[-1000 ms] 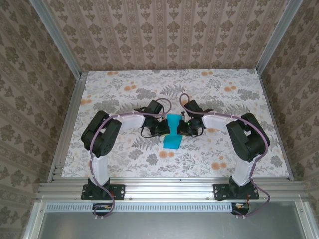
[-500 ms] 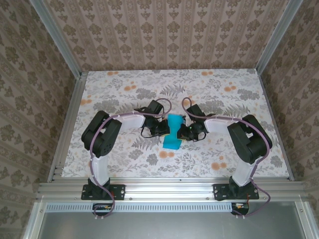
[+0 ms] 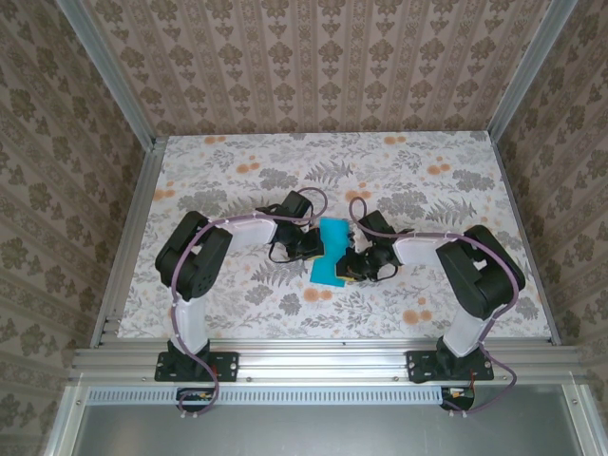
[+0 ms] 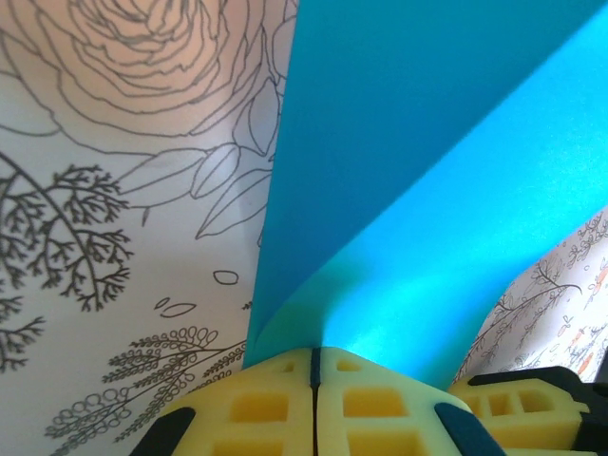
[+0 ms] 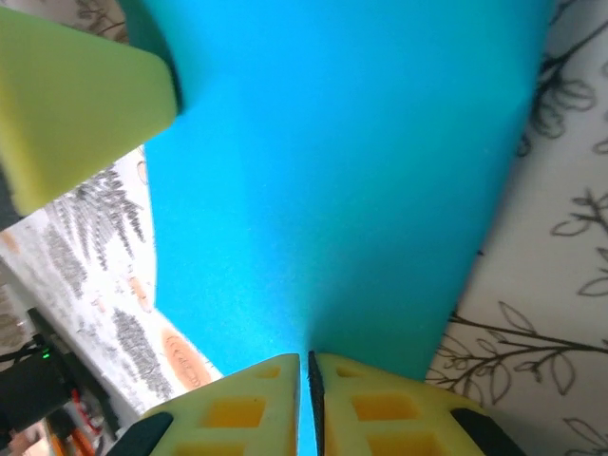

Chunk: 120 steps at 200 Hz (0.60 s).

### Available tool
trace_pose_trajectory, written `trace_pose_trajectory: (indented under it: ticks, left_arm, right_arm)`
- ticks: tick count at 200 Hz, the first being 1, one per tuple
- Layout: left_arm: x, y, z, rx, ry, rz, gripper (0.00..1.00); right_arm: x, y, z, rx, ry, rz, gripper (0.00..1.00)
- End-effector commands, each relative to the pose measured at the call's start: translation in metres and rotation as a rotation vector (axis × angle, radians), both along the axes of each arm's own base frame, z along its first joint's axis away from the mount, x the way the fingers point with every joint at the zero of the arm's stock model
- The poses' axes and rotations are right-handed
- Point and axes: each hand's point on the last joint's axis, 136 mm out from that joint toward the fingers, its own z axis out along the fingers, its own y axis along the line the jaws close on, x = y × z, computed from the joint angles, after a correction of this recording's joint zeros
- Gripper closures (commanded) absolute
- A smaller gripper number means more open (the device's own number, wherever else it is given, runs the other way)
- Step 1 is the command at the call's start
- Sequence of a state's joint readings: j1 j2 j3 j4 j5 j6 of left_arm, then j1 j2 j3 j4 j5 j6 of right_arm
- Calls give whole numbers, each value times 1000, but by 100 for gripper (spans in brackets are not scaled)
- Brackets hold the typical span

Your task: Fold a paper plane with a square sheet of paper (pick it up from the middle)

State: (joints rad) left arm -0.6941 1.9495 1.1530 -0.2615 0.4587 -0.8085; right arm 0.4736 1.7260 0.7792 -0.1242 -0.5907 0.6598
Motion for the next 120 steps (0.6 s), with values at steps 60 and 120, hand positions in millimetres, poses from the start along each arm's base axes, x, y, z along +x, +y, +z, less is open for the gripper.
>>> trace_pose_trajectory:
  ticks: [60, 120]
  left_arm:
    - [-25, 28, -48, 184, 94, 5, 92]
    - [-26, 28, -47, 188, 93, 3, 93]
  right_arm:
    - [-19, 3, 3, 52, 36, -4, 84]
    - [-28, -3, 3, 12, 46, 21, 85]
